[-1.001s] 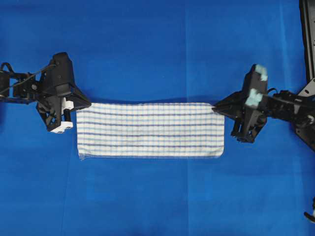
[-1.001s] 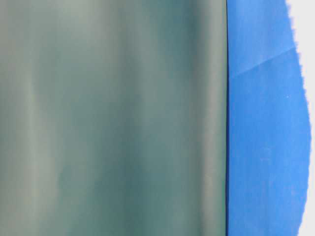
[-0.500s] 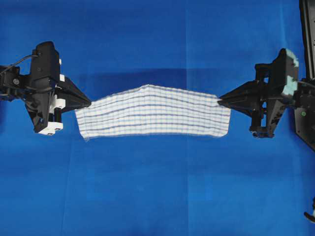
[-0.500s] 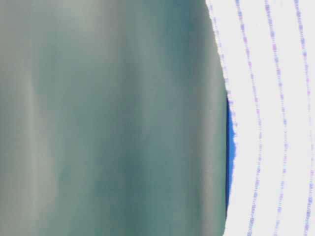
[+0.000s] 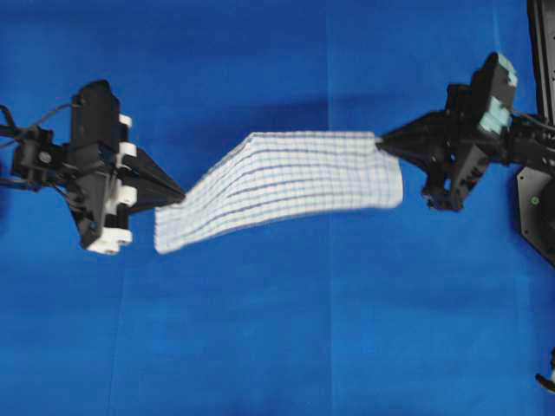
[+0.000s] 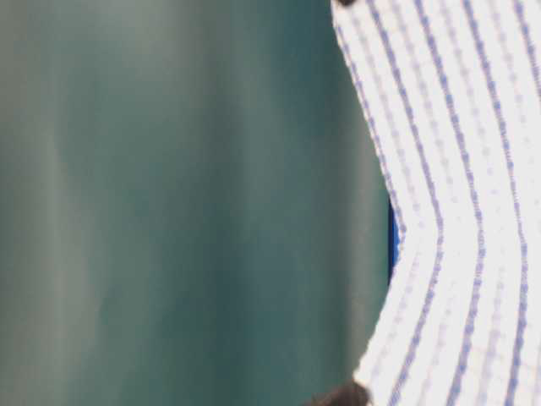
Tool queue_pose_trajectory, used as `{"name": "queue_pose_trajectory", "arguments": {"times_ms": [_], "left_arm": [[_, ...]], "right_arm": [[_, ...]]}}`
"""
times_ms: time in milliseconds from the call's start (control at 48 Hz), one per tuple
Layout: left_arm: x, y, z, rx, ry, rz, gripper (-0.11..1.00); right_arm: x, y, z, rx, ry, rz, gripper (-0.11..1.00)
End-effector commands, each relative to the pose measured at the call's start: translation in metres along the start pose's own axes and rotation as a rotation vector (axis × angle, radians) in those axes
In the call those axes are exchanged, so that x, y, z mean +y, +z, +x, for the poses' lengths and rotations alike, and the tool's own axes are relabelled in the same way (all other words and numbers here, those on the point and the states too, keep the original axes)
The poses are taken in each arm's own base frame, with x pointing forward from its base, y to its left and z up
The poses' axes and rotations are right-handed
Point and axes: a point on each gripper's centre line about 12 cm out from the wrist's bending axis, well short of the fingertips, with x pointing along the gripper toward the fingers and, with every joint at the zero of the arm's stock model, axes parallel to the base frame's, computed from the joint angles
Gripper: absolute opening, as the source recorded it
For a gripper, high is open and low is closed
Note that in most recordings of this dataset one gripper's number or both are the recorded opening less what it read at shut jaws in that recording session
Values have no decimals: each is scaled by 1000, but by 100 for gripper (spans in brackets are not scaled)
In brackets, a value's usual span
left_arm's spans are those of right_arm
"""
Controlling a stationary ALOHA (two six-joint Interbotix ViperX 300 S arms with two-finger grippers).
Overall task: Fold the blue towel.
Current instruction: 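Lift the towel and rotate it, right gripper moving to the top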
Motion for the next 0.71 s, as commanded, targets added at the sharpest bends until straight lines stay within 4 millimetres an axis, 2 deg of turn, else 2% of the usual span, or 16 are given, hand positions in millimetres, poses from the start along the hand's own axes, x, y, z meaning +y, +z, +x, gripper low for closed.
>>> {"name": "queue_pose_trajectory", "arguments": {"times_ms": [0, 292, 542, 688], "left_arm": [[-11, 19, 7, -46, -27, 6, 2], [-33, 51, 42, -74, -65, 3, 2], [-43, 71, 74, -126, -82, 2, 2], [-50, 83, 85, -190, -105, 5, 2]], "right_arm": [[-4, 17, 7, -36, -29, -9, -4], [-25, 54, 32, -82, -131, -50, -4], [-38, 79, 53, -104, -186, -94, -4], [-44, 93, 66, -118, -209, -113, -4]]}}
